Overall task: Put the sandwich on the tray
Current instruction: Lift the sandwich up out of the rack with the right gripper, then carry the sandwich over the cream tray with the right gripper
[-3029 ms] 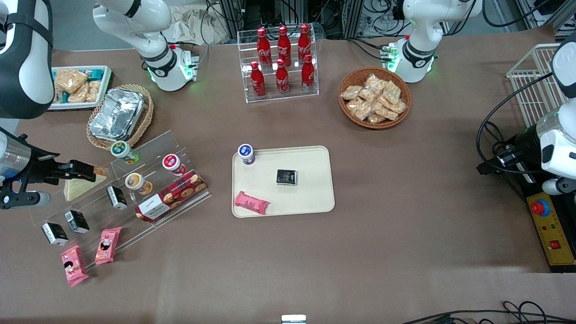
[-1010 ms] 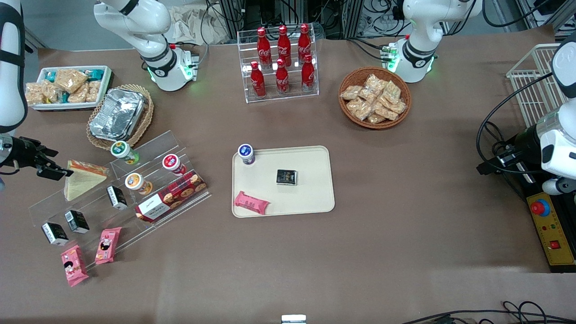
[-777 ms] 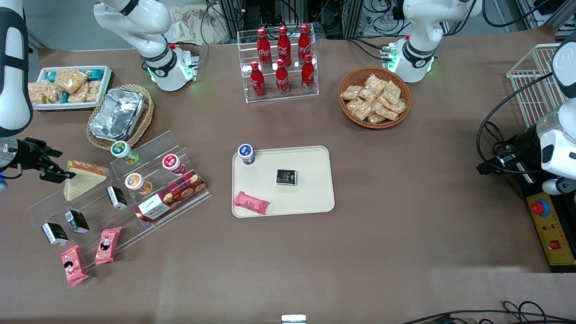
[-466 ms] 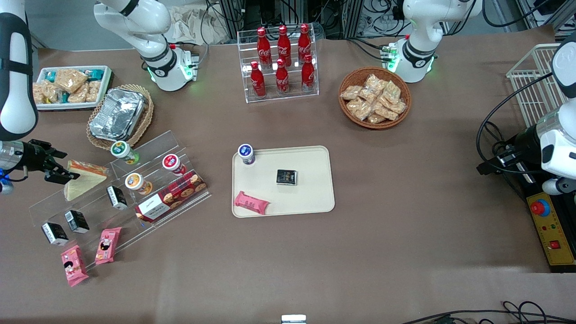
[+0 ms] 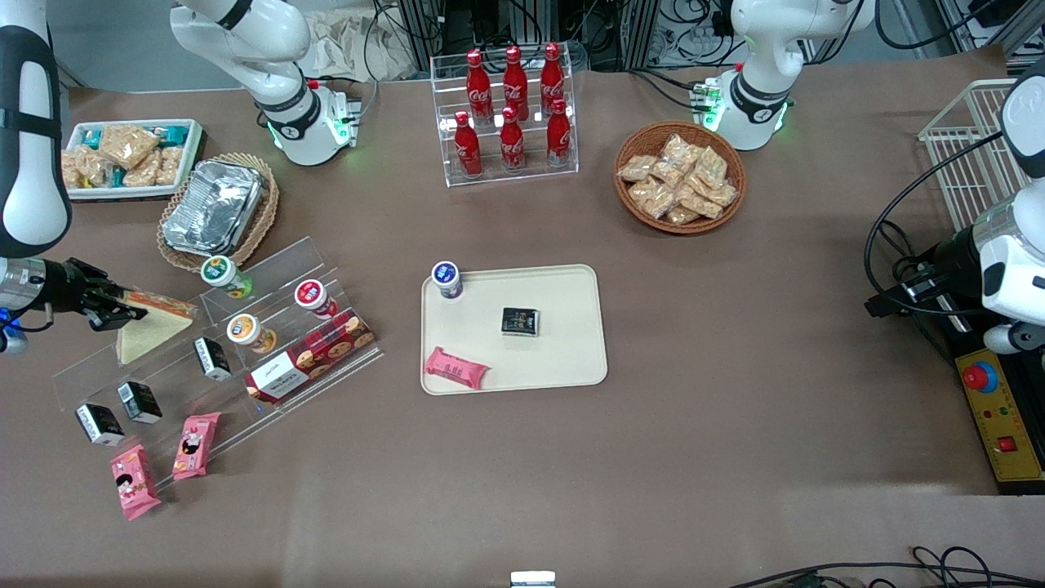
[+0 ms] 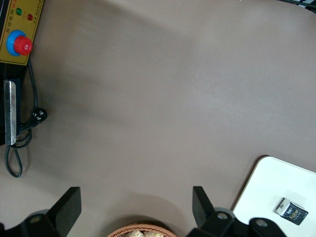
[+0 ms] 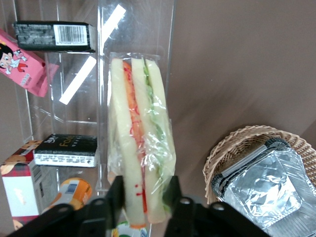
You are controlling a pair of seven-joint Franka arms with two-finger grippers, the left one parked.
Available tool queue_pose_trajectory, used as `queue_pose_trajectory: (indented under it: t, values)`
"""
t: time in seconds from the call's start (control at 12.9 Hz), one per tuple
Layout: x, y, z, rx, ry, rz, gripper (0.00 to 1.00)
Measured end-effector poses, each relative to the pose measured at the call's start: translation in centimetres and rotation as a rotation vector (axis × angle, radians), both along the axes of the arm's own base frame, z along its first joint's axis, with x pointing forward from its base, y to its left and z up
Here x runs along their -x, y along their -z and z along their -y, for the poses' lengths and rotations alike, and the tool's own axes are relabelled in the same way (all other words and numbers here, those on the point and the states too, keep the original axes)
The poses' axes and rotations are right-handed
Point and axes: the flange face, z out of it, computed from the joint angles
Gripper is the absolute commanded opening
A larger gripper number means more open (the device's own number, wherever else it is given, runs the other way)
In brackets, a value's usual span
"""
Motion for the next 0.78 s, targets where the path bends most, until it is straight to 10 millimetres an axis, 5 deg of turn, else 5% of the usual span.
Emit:
queue_pose_trajectory:
  t: [0.31,0.78]
  values:
    - [-1.0,-1.3,-0.7,0.008,-0.049,0.039,0.13]
    - [-3.8,-10.2,-3.5,0.022,-0.498,0.144,0.06]
